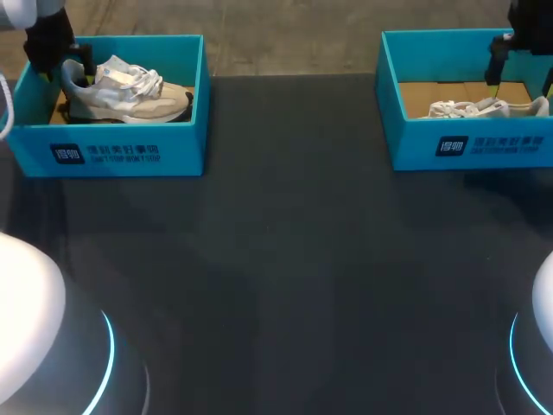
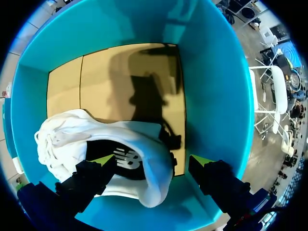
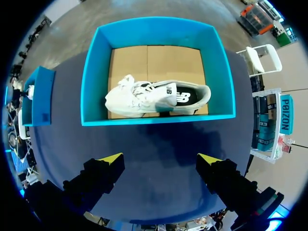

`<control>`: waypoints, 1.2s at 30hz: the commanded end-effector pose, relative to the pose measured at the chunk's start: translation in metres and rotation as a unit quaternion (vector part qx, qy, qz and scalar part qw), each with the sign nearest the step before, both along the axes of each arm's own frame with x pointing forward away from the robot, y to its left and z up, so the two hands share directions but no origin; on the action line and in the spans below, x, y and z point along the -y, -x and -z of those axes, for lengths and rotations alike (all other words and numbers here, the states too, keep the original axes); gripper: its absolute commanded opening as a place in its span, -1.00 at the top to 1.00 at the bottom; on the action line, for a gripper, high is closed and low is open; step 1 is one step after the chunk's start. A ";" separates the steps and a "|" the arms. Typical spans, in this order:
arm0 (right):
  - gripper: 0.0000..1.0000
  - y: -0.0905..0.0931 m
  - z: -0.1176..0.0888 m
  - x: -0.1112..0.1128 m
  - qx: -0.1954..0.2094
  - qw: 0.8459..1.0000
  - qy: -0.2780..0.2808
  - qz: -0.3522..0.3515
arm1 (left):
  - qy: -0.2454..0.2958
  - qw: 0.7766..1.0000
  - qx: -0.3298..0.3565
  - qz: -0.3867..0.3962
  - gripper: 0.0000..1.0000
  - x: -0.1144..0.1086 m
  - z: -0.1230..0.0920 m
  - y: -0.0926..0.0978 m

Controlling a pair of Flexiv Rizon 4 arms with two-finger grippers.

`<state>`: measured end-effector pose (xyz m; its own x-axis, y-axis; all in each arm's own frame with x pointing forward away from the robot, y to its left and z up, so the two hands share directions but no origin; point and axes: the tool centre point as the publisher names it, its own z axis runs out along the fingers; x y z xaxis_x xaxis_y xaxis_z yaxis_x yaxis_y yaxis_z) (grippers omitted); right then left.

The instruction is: Take the shoe out of the shoebox, open the shoe tongue, remove and reinsert the insole, then place the shoe into the shoebox

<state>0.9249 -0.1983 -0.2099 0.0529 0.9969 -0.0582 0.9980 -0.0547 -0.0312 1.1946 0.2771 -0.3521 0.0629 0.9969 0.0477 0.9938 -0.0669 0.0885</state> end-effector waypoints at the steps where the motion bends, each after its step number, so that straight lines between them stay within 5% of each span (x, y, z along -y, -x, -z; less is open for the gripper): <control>1: -1.00 0.001 0.000 0.000 0.001 1.000 0.000 0.000 | -0.002 1.000 -0.005 0.000 -1.00 -0.003 0.006 -0.007; 15: -1.00 0.001 0.000 0.000 0.001 1.000 0.000 0.000 | -0.013 1.000 -0.011 -0.004 -0.71 0.000 0.022 -0.013; 17: -1.00 0.001 0.000 0.000 0.001 1.000 0.000 0.000 | -0.014 1.000 -0.013 -0.004 -0.33 0.000 0.024 -0.013; 22: -1.00 0.001 0.000 0.000 0.001 1.000 0.000 0.000 | -0.018 1.000 -0.018 0.000 -0.12 0.000 0.028 -0.009; 26: -1.00 0.001 0.000 0.000 0.001 1.000 0.000 0.000 | -0.020 1.000 -0.022 0.002 0.22 0.000 0.031 -0.006; 30: -1.00 0.001 0.000 0.000 0.001 1.000 0.000 0.000 | -0.020 1.000 -0.024 0.003 1.00 -0.001 0.032 -0.004; 36: -1.00 0.001 0.000 0.000 0.001 1.000 0.000 0.000 | -0.020 1.000 -0.023 0.004 1.00 -0.003 0.028 -0.001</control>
<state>0.9249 -0.1982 -0.2098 0.0528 0.9969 -0.0583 0.9980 -0.0547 -0.0311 1.1972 0.2822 -0.3798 0.0720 0.9938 0.0847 0.9963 -0.0757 0.0417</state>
